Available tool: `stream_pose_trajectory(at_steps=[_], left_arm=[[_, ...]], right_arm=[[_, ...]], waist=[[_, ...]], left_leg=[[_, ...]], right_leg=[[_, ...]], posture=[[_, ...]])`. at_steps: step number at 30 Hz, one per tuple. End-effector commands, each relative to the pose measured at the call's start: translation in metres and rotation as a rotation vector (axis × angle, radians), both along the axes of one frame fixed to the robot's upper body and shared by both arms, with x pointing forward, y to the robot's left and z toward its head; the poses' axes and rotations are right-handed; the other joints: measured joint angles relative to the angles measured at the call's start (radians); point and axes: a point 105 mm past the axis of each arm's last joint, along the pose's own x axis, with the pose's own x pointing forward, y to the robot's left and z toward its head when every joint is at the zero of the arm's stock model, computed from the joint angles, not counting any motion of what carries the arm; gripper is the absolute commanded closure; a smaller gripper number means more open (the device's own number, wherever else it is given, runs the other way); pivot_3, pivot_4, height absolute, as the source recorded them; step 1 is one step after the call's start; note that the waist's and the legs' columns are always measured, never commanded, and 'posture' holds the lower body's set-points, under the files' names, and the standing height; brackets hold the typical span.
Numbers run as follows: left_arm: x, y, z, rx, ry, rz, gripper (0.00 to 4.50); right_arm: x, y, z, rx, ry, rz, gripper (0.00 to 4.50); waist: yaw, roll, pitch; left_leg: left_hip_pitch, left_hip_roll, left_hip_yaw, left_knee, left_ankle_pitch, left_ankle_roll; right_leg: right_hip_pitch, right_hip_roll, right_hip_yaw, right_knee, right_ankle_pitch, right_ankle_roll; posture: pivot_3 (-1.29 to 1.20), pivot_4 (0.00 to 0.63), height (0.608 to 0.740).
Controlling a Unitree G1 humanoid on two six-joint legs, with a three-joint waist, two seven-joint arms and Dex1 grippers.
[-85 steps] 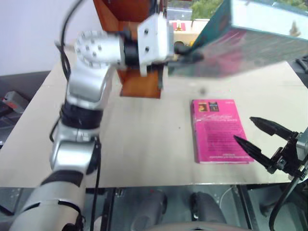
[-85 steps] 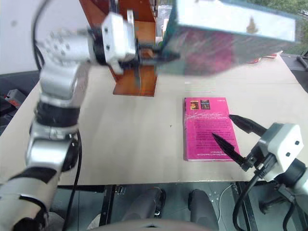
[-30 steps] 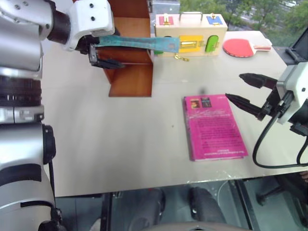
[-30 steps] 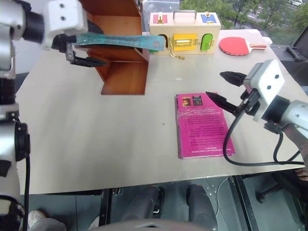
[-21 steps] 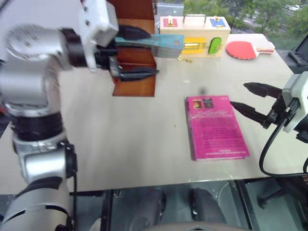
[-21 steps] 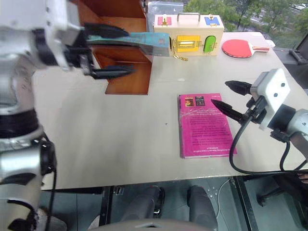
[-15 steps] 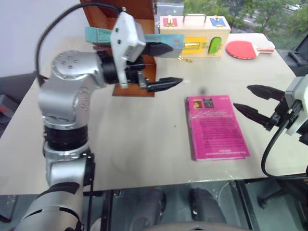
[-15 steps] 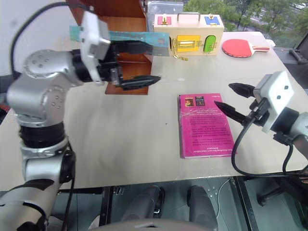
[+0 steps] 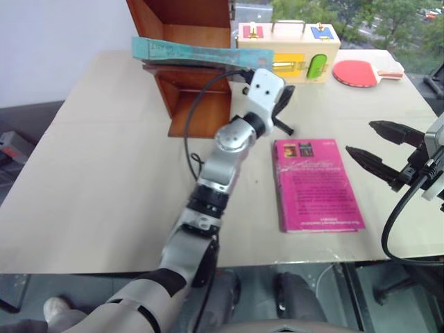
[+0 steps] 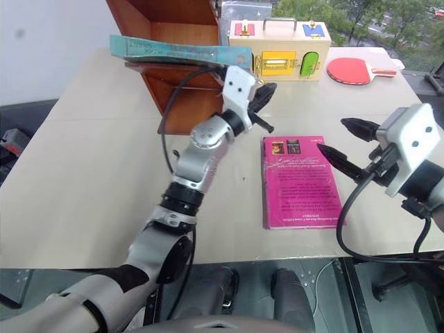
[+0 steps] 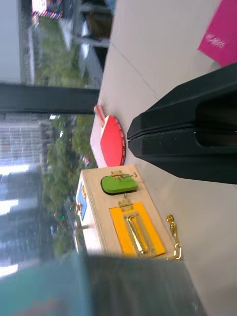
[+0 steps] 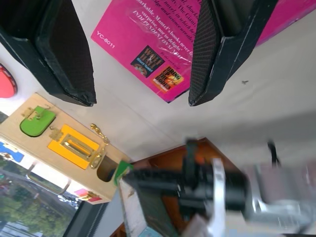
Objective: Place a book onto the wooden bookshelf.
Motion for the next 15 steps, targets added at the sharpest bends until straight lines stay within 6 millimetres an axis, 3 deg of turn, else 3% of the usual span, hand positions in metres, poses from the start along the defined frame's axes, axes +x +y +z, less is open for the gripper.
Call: stream_pose_trajectory(at_steps=[1,11,14,15], left_arm=[[0.001,0.011,0.027,-0.090,-0.207,0.200,4.48],[0.018,0.045,0.038,-0.167,-0.272,0.505,4.48],[0.016,0.040,0.034,-0.168,-0.262,0.457,4.48],[0.014,0.030,0.026,-0.158,-0.224,0.364,4.48]], right_arm=[[-0.009,0.001,0.020,0.031,-0.103,-0.011,1.43],[-0.025,-0.002,0.046,0.182,-0.228,-0.006,1.43],[-0.026,-0.001,0.046,0.186,-0.223,-0.004,1.43],[-0.026,-0.001,0.045,0.188,-0.218,-0.005,1.43]], waist=[[0.000,0.000,0.000],[0.004,0.000,0.000],[0.004,0.000,0.000],[0.005,0.000,0.000]], left_leg=[[0.000,0.000,0.000,0.000,0.000,0.000],[0.000,0.000,0.001,0.000,0.000,0.001],[0.000,0.000,0.002,0.000,0.000,0.001],[0.000,0.000,0.001,0.000,0.000,0.001]], right_leg=[[0.000,0.000,0.000,0.000,0.000,0.000],[0.000,0.000,0.001,0.000,0.001,0.001],[0.000,0.001,0.001,0.000,0.001,0.001],[0.000,0.001,0.001,0.000,0.001,0.001]], posture=[[0.00,0.150,0.740],[0.00,0.150,0.740],[0.00,0.150,0.740],[0.00,0.150,0.740]])
